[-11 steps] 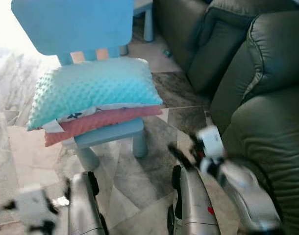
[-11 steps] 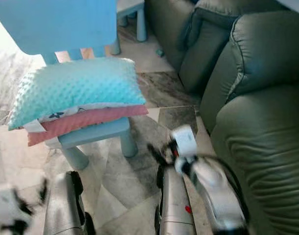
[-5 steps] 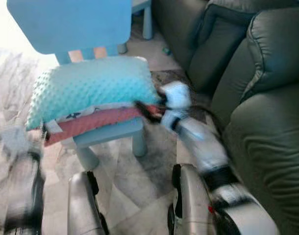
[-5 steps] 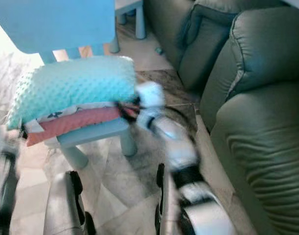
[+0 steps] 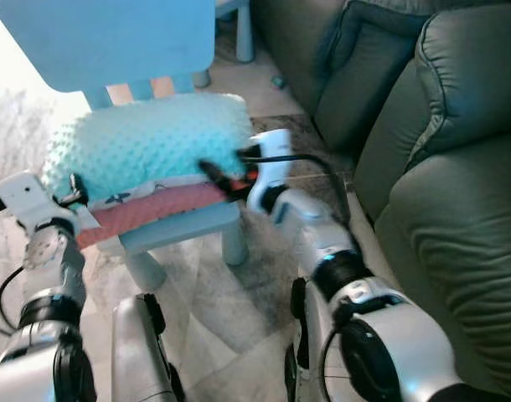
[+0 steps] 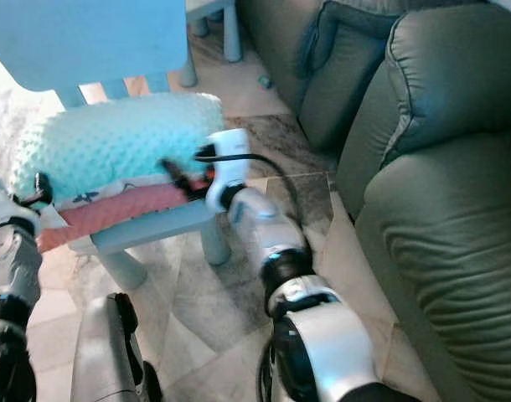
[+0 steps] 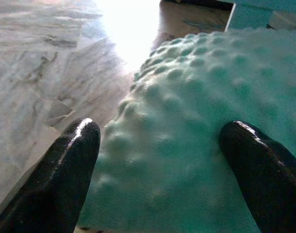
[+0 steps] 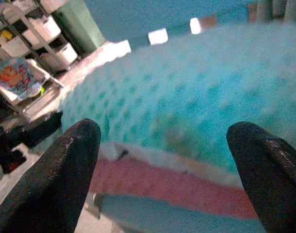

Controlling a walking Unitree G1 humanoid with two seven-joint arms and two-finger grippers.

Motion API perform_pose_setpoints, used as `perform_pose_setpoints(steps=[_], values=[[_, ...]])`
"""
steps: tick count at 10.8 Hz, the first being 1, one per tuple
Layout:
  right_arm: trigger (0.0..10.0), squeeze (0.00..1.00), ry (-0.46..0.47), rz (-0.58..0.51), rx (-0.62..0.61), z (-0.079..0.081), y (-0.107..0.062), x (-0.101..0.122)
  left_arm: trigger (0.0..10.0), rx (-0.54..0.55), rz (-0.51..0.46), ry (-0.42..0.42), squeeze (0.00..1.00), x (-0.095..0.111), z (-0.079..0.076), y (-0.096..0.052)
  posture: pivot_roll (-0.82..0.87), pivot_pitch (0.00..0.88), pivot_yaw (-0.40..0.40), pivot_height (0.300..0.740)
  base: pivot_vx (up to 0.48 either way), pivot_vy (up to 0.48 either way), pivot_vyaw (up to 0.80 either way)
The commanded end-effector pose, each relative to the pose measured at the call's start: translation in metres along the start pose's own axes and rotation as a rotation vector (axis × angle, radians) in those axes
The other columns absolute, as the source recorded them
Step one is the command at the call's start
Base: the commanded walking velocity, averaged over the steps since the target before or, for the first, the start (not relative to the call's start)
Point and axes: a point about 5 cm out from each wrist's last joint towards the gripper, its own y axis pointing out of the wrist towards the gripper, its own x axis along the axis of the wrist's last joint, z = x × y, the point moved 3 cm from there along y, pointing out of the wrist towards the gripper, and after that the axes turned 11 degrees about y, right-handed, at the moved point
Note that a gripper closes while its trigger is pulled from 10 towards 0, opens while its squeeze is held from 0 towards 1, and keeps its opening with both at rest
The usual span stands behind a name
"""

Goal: Move the pillow to the sofa

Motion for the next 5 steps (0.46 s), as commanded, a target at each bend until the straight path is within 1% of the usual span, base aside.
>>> perform_pose_setpoints(steps=[1, 2, 3, 4, 5], values=[[10.0, 0.00, 0.028, 0.024, 0.030, 0.010, 0.005, -0.009, 10.0, 0.016, 0.007, -0.015, 0.00, -0.001, 0.006, 0.001, -0.13, 0.352, -0.061, 0.495, 0.000, 0.000, 0.00], [10.0, 0.00, 0.025, 0.020, 0.029, 0.013, 0.009, -0.006, 10.0, 0.023, -0.012, -0.051, 0.00, 0.010, 0.005, 0.007, -0.12, 0.364, -0.062, 0.495, 0.000, 0.000, 0.00], [10.0, 0.00, 0.040, -0.011, 0.027, 0.013, 0.012, 0.006, 10.0, 0.045, -0.038, -0.136, 0.00, 0.026, 0.008, 0.014, -0.12, 0.367, -0.062, 0.495, 0.000, 0.000, 0.00], [10.0, 0.00, 0.042, -0.022, 0.022, 0.011, 0.011, 0.011, 10.0, 0.043, -0.049, -0.164, 0.00, 0.033, 0.008, 0.016, -0.12, 0.370, -0.061, 0.495, 0.000, 0.000, 0.00], [10.0, 0.00, 0.057, -0.054, 0.033, 0.008, 0.011, 0.022, 10.0, 0.035, -0.098, -0.235, 0.00, 0.047, 0.008, 0.019, -0.13, 0.371, -0.060, 0.495, 0.000, 0.000, 0.00]])
